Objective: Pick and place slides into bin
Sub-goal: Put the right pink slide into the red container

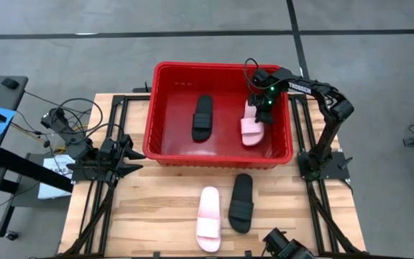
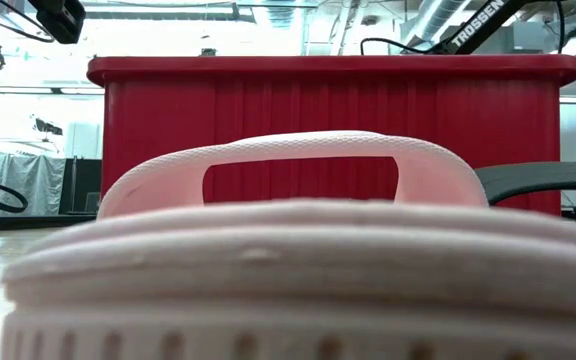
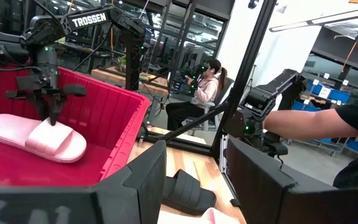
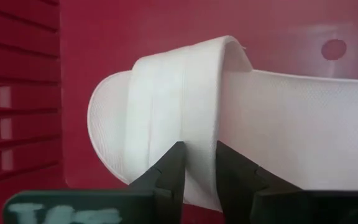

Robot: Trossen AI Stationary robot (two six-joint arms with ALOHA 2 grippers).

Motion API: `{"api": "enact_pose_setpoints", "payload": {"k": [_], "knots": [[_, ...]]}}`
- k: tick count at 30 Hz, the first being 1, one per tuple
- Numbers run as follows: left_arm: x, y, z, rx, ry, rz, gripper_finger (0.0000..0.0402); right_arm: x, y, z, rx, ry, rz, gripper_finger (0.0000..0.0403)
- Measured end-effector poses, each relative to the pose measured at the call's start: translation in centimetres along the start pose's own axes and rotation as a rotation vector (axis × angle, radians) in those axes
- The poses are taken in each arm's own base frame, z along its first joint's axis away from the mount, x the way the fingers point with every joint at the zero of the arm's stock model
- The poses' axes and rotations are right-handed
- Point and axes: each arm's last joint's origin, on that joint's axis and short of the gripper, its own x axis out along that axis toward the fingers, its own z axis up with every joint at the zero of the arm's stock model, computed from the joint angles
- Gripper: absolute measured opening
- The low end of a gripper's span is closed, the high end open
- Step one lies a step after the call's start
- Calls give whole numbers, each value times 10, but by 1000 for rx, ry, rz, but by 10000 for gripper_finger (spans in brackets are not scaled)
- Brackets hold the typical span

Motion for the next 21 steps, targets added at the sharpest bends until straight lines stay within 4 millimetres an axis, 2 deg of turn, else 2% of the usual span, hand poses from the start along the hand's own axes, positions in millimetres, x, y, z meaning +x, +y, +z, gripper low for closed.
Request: {"api": "enact_pose_setpoints", "payload": {"k": [17, 21], "knots": [[0, 0, 0, 1, 0, 0, 160, 0, -3, 2, -12, -7, -34, 78], [0, 0, 0, 1, 0, 0, 160, 0, -3, 2, -6, -9, -37, 92]]}}
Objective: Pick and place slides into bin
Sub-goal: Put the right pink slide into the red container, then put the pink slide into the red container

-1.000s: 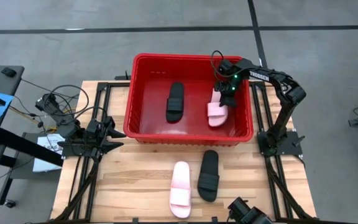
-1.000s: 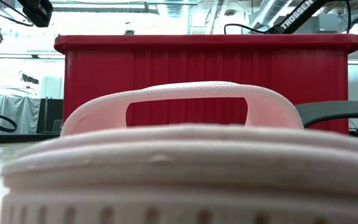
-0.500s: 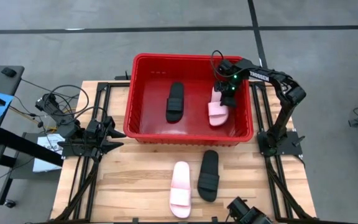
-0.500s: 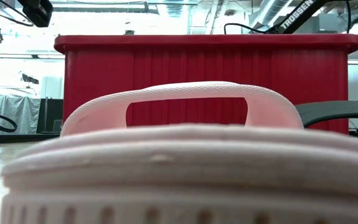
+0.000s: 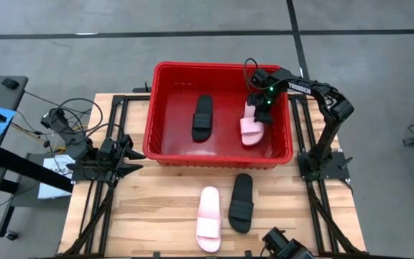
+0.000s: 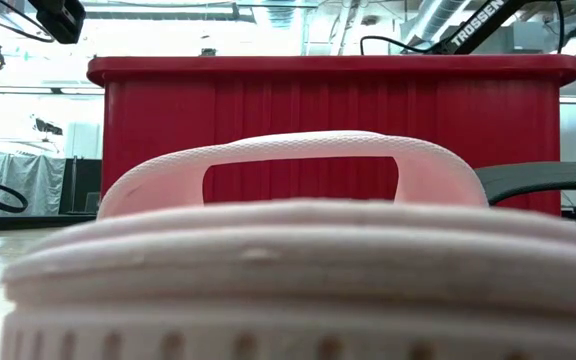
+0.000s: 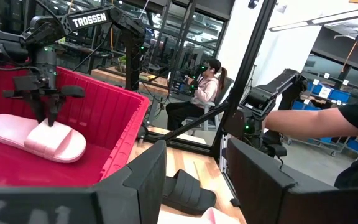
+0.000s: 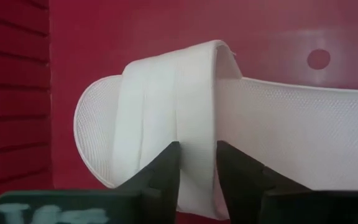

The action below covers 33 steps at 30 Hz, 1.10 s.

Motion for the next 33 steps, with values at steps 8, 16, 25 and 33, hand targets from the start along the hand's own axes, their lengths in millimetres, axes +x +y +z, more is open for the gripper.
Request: {"api": "enact_pose_setpoints", "payload": {"k": [8, 16, 25, 33], "knots": [[0, 0, 0, 0, 0, 0, 160, 0, -1, 0, 14, -2, -14, 186], [0, 0, 0, 1, 1, 0, 160, 0, -2, 0, 5, 31, -45, 248], [0, 0, 0, 1, 1, 0, 160, -7, 0, 9, -7, 18, -62, 249], [0, 0, 0, 2, 1, 0, 160, -38, 12, 44, -68, -27, -104, 249]]}}
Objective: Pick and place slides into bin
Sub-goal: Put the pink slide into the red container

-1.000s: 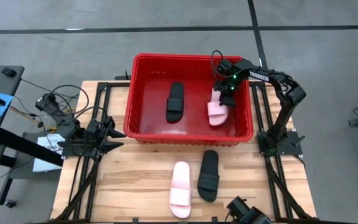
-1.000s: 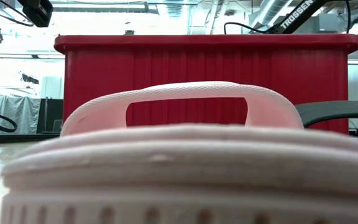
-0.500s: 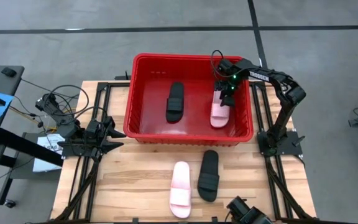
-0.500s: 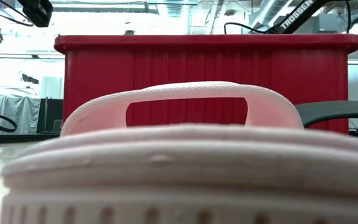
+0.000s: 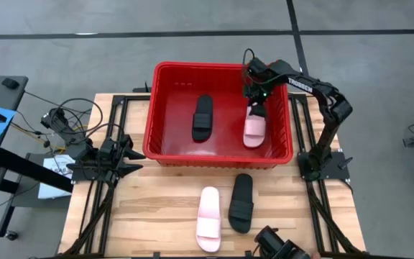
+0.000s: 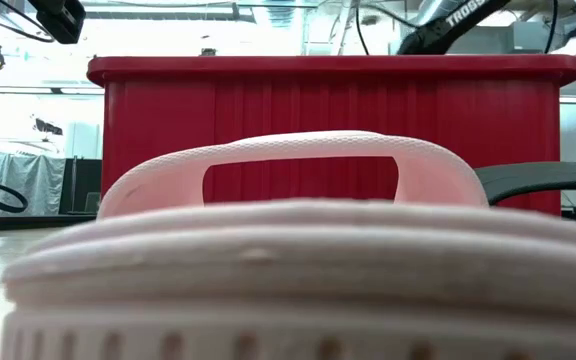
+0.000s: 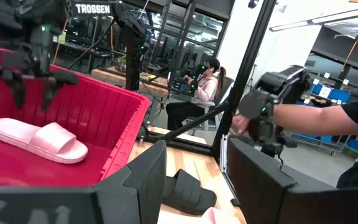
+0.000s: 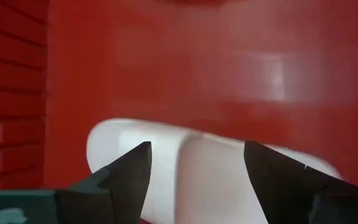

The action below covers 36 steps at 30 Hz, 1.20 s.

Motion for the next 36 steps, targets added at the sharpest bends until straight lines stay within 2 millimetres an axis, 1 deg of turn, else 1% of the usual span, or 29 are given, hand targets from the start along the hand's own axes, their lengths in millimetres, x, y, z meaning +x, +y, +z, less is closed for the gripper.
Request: {"api": "enact_pose_setpoints", "payload": {"k": [3, 7, 12, 15, 19, 22, 24, 28, 32, 36], "knots": [[0, 0, 0, 0, 0, 0, 160, -17, 7, 17, -39, -21, -16, 249], [0, 0, 0, 0, 0, 0, 160, -45, 23, 40, -94, -48, -32, 249], [0, 0, 0, 1, 0, 0, 160, -80, 49, 66, -129, -124, -77, 249], [0, 0, 0, 1, 1, 0, 160, -105, 75, 76, -156, -188, -111, 249], [0, 0, -1, 5, 6, 1, 160, -130, 112, 80, -162, -226, -137, 249], [0, 0, -1, 10, 12, 3, 160, -144, 141, 76, -121, -218, -190, 249], [0, 0, -2, 11, 14, 3, 160, -151, 159, 69, -76, -194, -224, 249], [0, 0, -2, 11, 14, 4, 160, -157, 192, 58, 23, -139, -212, 249], [0, 0, -2, 11, 14, 3, 160, -163, 223, 53, 115, -191, -162, 249], [0, 0, -2, 12, 14, 4, 160, -166, 255, 49, 114, -213, -102, 249]]}}
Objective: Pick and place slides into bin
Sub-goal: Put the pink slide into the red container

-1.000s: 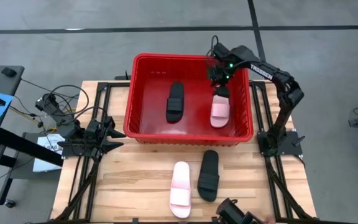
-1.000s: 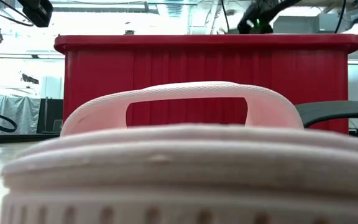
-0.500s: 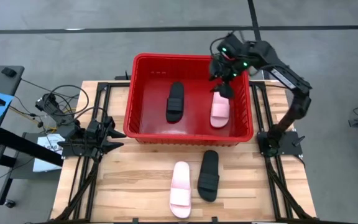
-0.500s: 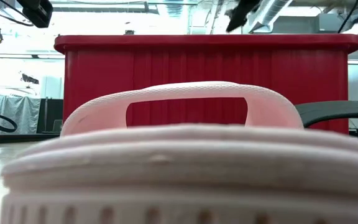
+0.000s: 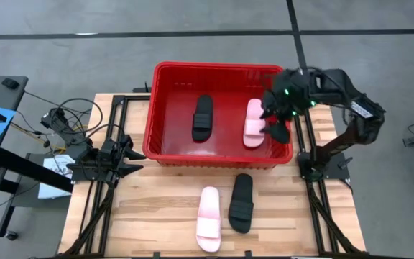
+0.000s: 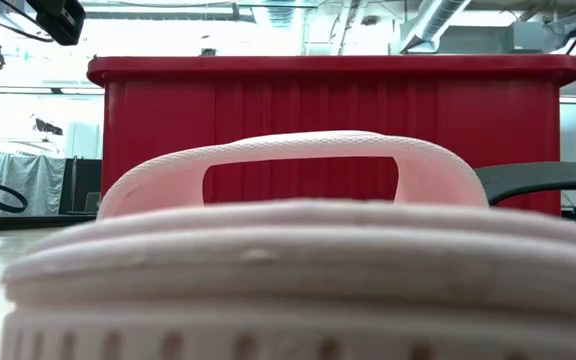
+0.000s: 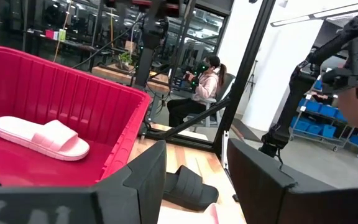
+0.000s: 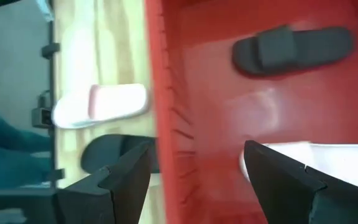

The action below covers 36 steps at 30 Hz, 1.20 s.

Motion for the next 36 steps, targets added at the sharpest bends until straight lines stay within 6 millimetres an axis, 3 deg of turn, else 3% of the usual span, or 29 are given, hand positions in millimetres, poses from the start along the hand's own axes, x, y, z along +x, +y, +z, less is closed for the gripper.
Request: {"api": "enact_pose_setpoints", "payload": {"k": [7, 12, 18, 26, 31, 36], "knots": [[0, 0, -2, 15, 17, 4, 160, -4, 46, -13, 0, -22, -58, 249], [0, 0, -2, 17, 16, 4, 160, 12, 71, -32, 22, 33, -114, 249], [0, 0, -2, 16, 16, 3, 160, 71, 105, -63, 38, 124, -127, 249], [0, 0, -2, 15, 15, 3, 160, 152, 151, -85, 95, 28, 26, 249], [0, 0, -2, -32, 19, 1, 160, 184, 174, -84, 113, -40, 108, 249], [0, 1, -2, -44, 19, 3, 160, 193, 190, -80, 125, -108, 187, 249]]}}
